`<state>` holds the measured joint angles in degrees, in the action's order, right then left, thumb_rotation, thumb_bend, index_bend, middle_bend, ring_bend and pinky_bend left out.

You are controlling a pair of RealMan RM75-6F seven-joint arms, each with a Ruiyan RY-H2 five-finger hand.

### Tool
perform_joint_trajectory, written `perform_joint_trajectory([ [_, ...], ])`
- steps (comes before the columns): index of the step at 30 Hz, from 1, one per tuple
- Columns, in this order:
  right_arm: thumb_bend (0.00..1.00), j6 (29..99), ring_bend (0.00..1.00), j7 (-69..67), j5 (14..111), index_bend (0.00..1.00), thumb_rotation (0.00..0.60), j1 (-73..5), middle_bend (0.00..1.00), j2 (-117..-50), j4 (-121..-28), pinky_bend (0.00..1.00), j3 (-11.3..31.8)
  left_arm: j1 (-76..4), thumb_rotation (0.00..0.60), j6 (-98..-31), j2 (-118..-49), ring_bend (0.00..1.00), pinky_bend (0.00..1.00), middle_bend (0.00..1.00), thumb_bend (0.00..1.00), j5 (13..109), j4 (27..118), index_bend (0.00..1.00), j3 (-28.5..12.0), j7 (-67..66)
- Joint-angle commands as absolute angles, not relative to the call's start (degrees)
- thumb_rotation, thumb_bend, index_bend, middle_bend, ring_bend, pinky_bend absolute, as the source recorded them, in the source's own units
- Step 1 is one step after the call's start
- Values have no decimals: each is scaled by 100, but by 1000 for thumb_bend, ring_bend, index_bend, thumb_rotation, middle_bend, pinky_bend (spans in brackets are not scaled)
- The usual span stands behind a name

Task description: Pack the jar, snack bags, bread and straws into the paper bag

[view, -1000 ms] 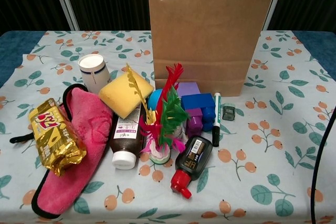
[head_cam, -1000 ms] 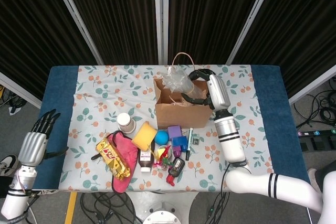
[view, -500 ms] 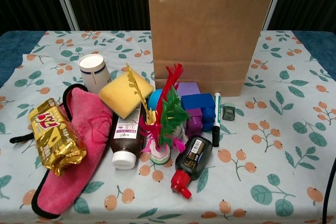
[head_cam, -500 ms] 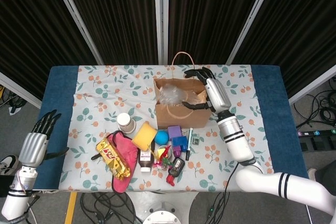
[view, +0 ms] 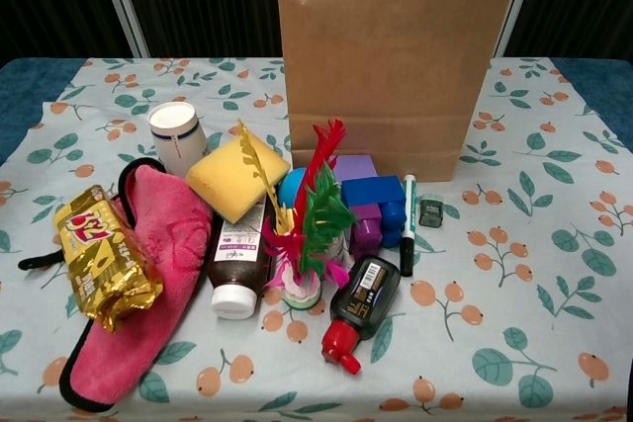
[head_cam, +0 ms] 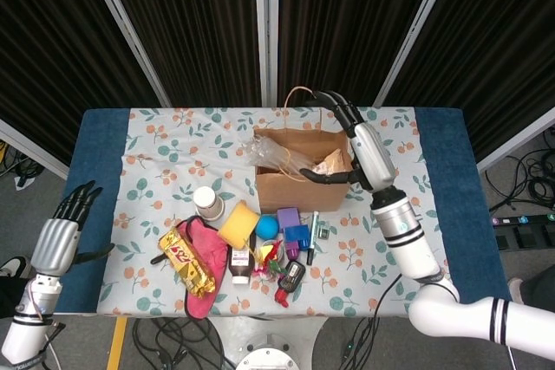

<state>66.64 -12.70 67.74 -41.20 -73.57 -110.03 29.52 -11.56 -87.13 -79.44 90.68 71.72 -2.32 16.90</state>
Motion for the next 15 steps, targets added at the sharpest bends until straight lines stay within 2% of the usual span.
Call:
perform_joint_trajectory([
  [1, 0, 7104, 36, -1258, 7499, 90, 600, -3639, 201, -6687, -11667, 0, 2927, -1149, 600, -8709, -7913, 34, 155, 130, 30, 9075, 7216, 84, -216, 1660],
  [4, 0, 7398, 37, -779, 8147, 97, 600, -3147, 209, -6151, -11899, 0, 2526, -1153, 600, -8672, -7871, 34, 155, 130, 30, 9093, 7272, 84, -185, 1632],
  [7, 0, 7808, 37, -239, 8899, 99, 600, -2554, 211, -5821, -11766, 0, 1891, -1170, 600, -8595, -7820, 34, 155, 130, 30, 9134, 7310, 84, -123, 1586],
  [10, 0, 8202, 37, 113, 9381, 99, 600, -2052, 212, -5673, -11449, 0, 1382, -1188, 600, -8500, -7738, 34, 155, 130, 30, 9178, 7364, 84, -49, 1515],
  [15, 0, 8721, 25, 710, 9650, 99, 600, -1343, 186, -5605, -11009, 0, 776, -1178, 600, -8412, -7575, 34, 155, 130, 31, 9256, 7499, 84, 79, 1419],
])
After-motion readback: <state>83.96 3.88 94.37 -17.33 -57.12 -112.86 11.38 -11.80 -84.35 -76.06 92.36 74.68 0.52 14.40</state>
